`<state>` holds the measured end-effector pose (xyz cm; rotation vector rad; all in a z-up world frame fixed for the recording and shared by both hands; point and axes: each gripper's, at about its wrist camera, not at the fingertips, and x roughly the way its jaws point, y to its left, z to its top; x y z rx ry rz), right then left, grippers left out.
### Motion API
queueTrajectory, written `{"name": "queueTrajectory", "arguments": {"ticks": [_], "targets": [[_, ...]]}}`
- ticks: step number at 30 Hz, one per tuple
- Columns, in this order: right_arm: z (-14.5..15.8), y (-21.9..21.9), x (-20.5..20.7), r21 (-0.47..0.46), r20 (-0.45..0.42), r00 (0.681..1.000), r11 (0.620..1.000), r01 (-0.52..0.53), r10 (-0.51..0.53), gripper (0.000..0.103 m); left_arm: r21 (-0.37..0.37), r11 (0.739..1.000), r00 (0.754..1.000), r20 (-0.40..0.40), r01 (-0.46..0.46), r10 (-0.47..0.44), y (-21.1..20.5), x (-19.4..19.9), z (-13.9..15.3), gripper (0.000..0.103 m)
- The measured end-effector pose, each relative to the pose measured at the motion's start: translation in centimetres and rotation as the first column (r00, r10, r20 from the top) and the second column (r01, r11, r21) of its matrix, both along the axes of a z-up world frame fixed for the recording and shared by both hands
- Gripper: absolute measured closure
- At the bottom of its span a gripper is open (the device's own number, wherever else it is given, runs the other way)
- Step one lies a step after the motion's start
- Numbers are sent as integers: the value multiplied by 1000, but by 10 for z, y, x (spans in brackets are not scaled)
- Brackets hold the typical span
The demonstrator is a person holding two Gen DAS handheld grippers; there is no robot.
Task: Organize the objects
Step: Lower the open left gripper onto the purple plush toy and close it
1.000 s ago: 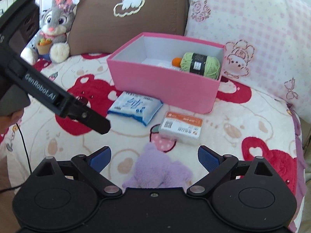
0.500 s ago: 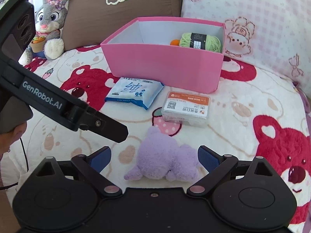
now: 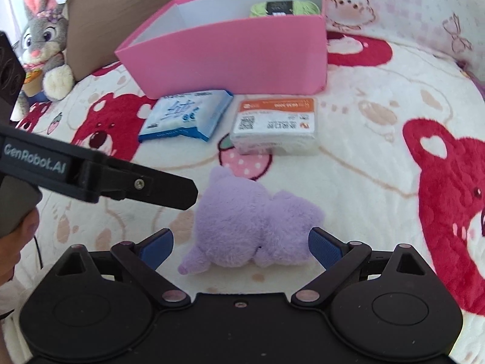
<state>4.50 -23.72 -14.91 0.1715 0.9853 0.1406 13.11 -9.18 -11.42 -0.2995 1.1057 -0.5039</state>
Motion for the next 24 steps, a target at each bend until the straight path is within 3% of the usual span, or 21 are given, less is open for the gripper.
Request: {"name": "queueTrajectory", "arguments": {"ticks": [2,7,13,24], "targets": [[-5,-3,1,4,-9,1000,1000,16,-16,5,-5,1000,1000,16,18,-18,-5,1,-3,22],[-10,-4,1,16,-16,1000,1000,18,-17,5,-22,1000,1000,20,21,-21,-12,4,-13,45],[-11,-5,-1,40,-9,1000,999,24,-24,4,-33,999,1000,1,17,-17,-14,0,-26,65],[-32,-1,0,30,-28,999,999,17,-16,3,-52,999,1000,-13,-10,9,-14,-2,-33,67]]}}
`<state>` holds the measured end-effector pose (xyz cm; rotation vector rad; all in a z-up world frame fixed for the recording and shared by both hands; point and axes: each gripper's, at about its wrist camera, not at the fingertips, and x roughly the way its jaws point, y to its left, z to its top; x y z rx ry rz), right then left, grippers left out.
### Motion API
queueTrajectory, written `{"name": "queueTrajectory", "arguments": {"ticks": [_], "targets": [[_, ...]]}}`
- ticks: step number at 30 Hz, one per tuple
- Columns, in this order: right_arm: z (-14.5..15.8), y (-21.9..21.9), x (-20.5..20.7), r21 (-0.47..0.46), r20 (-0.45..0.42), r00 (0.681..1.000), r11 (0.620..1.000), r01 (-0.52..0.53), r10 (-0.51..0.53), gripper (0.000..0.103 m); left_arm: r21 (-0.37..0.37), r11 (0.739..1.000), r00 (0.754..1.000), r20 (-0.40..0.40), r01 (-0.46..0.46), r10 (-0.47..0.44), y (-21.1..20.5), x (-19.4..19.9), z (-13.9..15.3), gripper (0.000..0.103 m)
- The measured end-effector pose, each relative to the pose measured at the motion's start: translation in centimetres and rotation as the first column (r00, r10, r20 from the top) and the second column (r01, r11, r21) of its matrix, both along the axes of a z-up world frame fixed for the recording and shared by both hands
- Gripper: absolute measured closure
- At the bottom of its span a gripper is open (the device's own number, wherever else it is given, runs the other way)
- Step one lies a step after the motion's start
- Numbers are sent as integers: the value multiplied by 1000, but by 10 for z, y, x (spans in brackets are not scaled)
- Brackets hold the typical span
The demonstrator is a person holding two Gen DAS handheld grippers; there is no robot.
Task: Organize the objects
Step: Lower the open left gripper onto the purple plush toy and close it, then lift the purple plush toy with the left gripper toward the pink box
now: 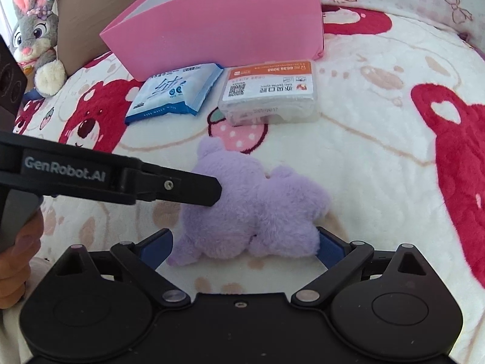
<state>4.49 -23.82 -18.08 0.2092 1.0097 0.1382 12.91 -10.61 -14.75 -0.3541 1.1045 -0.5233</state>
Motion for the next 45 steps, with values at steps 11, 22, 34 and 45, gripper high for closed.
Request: {"name": "queueTrajectory", "arguments": {"ticks": [11,22,34,45], "targets": [[6,3,-7,12,64,998,1000,25,-25,5,-54,999,1000,-19,-11,10,3,-4,-1,74],[25,18,-6,-100,96,995,995,2,8,5,-100,995,1000,-1,-5,5,8,-7,15,74],[70,44,-1,-153,129,990,987,-43,63,5,-135,991,999,46,-19,26,36,-11,61,71],[109,77,0,-208,161,978,973,-96,131,5,-139,990,995,85,-37,50,69,-21,100,70]]}}
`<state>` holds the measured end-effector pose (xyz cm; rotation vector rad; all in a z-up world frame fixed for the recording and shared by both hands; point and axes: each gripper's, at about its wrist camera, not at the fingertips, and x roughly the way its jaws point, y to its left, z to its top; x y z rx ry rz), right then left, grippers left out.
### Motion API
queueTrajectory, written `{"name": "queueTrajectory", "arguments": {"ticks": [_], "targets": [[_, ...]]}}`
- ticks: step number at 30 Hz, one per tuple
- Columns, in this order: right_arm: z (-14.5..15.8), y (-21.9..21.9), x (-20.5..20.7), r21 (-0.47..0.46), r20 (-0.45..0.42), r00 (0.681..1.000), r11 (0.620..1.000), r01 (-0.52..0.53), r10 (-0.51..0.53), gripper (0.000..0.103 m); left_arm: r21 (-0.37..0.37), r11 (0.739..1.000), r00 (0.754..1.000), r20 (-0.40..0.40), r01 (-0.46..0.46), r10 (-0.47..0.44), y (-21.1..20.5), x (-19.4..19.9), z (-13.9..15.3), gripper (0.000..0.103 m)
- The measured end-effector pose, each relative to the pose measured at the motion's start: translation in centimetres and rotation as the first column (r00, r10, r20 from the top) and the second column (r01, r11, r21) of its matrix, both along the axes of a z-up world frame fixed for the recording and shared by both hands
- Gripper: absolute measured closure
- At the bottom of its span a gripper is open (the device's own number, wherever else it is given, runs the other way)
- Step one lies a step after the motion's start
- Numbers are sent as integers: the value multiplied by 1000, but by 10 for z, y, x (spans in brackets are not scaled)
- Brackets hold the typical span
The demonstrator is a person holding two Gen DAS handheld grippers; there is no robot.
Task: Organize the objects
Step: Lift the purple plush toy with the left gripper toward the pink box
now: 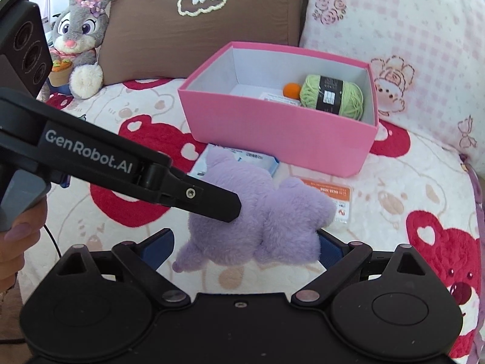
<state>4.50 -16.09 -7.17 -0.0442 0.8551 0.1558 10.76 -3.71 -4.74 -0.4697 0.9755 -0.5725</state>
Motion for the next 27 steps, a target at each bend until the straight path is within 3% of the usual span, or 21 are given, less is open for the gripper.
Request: {"name": "queueTrajectory", "arguments": {"ticks": [27], "targets": [[47,21,-7,33,51,997,998,-60,59,5,15,1000,997,72,-8,7,25,-22,52,69]]}}
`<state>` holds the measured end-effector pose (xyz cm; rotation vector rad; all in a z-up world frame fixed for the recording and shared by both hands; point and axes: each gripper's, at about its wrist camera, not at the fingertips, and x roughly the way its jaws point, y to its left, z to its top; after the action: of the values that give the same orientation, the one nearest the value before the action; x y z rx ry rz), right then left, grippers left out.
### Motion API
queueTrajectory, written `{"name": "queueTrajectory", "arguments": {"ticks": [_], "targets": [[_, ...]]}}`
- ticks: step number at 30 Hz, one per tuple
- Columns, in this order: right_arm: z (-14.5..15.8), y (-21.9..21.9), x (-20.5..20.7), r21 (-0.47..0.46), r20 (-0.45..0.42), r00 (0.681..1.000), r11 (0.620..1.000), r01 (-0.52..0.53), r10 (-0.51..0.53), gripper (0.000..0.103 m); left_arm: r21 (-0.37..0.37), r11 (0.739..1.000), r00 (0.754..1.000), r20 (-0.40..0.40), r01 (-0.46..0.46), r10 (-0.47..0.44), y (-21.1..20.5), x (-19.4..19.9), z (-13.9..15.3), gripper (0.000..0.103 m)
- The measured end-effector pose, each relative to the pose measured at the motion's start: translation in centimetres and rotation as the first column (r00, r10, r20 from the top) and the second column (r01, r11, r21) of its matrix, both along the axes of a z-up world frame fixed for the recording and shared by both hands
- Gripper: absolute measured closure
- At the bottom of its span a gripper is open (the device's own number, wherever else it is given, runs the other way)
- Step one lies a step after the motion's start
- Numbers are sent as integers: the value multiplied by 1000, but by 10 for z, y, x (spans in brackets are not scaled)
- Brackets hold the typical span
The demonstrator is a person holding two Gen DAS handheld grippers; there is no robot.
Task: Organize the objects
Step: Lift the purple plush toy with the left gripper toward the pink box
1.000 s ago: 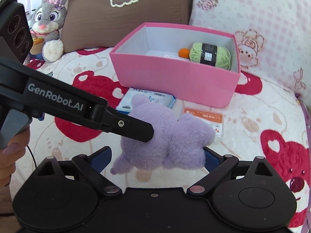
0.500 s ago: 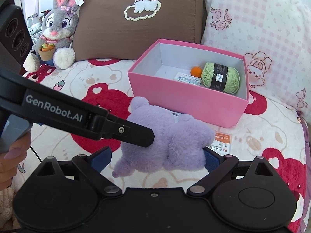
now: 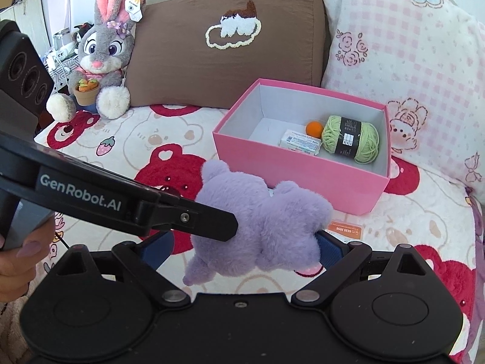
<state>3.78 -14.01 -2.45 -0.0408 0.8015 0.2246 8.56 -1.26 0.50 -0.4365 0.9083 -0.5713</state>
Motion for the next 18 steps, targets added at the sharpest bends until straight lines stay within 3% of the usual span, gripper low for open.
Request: {"name": "queueTrajectory", "arguments": {"ticks": [9,18], "targets": [[3,-1,2,-39,16,1000,999,-6,7,7,39,999,1000,1,-18,18,-12,1,8,68],[28,-21,9,48,37,999,999,-24,22,16,115,993,1000,-17,-9,11,-20,18,41,68]]}}
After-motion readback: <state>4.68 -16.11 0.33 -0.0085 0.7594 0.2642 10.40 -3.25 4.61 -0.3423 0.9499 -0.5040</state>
